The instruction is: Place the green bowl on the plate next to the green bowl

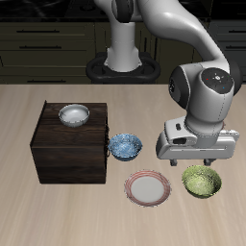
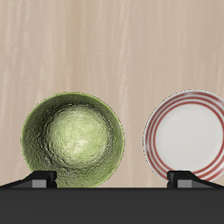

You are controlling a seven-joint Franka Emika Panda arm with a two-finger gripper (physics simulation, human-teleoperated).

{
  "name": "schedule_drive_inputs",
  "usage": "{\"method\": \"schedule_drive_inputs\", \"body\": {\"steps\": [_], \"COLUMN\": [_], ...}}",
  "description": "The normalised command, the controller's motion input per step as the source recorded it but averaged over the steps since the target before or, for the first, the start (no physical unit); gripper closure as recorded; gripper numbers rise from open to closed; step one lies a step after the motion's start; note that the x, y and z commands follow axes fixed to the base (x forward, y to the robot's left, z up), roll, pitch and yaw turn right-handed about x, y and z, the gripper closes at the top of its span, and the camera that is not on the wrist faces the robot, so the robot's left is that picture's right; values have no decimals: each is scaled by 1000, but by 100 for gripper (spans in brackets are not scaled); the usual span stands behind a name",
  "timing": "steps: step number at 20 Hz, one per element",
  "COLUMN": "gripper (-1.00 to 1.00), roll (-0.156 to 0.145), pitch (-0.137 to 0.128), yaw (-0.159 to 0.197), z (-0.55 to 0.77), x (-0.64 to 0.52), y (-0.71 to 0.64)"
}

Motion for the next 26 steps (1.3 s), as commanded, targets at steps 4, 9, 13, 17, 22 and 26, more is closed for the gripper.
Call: {"method": "schedule_drive_inputs", "body": {"steps": [4, 9, 13, 17, 22, 26], "gripper": [-100, -100, -100, -100, -100, -100], "roll": [-3, -20, -3, 5, 3, 4], "pitch": [11, 16, 22, 7, 35, 19], "yaw": [-7, -13, 6, 8, 8, 25], "z": [-217, -127, -133, -157, -209, -197], "x": [-42, 13, 43, -8, 23, -6], "y": [-17, -88, -33, 3, 17, 30]}}
